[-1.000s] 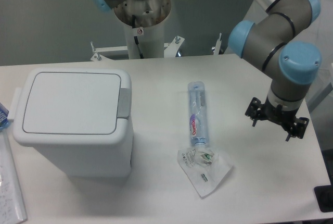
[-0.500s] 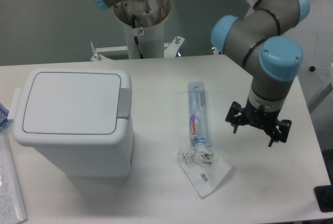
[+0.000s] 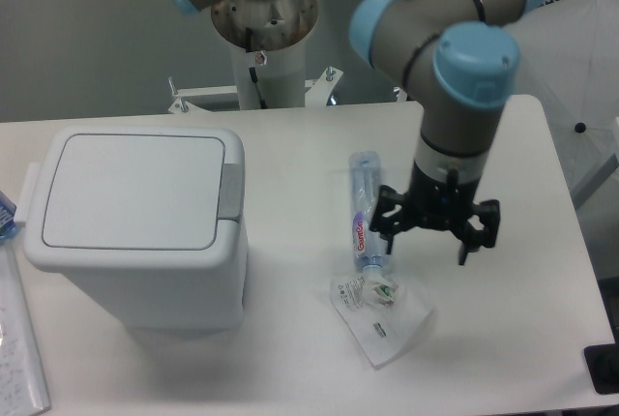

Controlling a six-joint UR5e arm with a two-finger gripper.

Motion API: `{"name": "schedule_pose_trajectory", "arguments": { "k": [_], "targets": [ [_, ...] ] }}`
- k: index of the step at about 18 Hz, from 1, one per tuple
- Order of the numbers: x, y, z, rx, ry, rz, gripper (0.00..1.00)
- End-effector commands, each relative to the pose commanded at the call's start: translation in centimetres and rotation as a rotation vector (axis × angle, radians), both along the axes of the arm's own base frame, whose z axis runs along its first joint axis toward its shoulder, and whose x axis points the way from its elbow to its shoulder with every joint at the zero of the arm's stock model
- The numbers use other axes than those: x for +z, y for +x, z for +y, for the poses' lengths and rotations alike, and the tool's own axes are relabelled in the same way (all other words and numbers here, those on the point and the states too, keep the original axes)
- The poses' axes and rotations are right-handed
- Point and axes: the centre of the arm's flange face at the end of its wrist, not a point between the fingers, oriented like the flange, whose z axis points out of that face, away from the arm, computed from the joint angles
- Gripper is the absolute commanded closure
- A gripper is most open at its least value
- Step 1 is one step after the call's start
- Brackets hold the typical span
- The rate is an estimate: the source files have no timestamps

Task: Open the trash can
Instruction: 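Move the gripper over the table toward the white trash can lid, then lower the open gripper onto the lid's push-button edge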

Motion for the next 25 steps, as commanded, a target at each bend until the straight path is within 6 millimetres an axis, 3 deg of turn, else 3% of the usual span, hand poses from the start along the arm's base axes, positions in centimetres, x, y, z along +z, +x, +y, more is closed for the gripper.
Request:
{"name": "schedule_pose_trajectory", "arguments": {
  "k": [4, 6, 9, 18, 25],
  "targets": [
    [1.3, 3.1, 2.3, 0.07, 0.106, -0.119, 0.0],
    [2.6, 4.2, 2.4, 0.045, 0.153, -0.142, 0.0],
    [2.8, 5.1, 2.4, 0.011, 0.221, -0.202, 0.0],
    [0.7, 8.7, -0.3, 0.009, 0.204, -0.248, 0.0],
    [0.1, 9.2, -0.5, 0.011, 0.193, -0.262, 0.0]
  ]
}}
